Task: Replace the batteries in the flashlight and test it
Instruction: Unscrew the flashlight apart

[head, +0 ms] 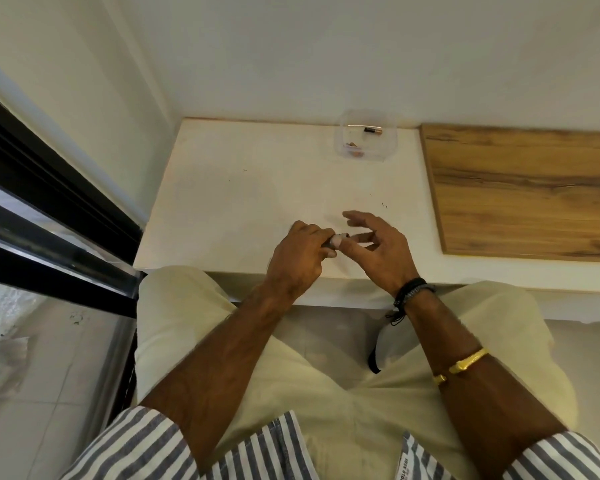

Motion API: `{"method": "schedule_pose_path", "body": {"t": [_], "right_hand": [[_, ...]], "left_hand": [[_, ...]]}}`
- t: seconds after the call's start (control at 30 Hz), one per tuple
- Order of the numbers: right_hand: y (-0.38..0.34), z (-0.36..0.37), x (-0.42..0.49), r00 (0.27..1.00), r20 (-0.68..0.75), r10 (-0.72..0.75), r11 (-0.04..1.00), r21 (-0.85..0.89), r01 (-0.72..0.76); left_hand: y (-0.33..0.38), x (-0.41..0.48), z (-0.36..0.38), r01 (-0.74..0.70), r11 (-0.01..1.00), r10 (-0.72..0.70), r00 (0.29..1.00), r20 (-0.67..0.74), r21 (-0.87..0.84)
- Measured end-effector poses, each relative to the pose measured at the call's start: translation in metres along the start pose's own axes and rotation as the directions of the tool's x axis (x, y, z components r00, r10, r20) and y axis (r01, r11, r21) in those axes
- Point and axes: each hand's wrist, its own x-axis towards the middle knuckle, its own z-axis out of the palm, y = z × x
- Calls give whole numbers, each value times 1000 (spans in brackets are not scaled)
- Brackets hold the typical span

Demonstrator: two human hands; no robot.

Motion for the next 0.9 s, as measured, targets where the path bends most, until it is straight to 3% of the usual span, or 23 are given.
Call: {"method": "schedule_pose_path", "body": {"t": [0.27, 0.47, 0.7, 0.9], "right_hand": [[4, 3, -1, 994, -36, -107, 991, -86, 103], [2, -2, -2, 981, -59, -184, 983, -43, 181], [12, -7, 5, 961, -255, 108, 986, 147, -72], [28, -9, 22, 871, -447, 206, 979, 94, -183]], "left_hand": [[-2, 2, 1, 8, 1000, -9, 1000, 30, 27], [-5, 4, 2, 42, 999, -42, 998, 36, 5], [-8, 2, 4, 30, 995, -37, 996, -78, -100], [-9, -3, 5, -61, 940, -22, 972, -236, -337]]}}
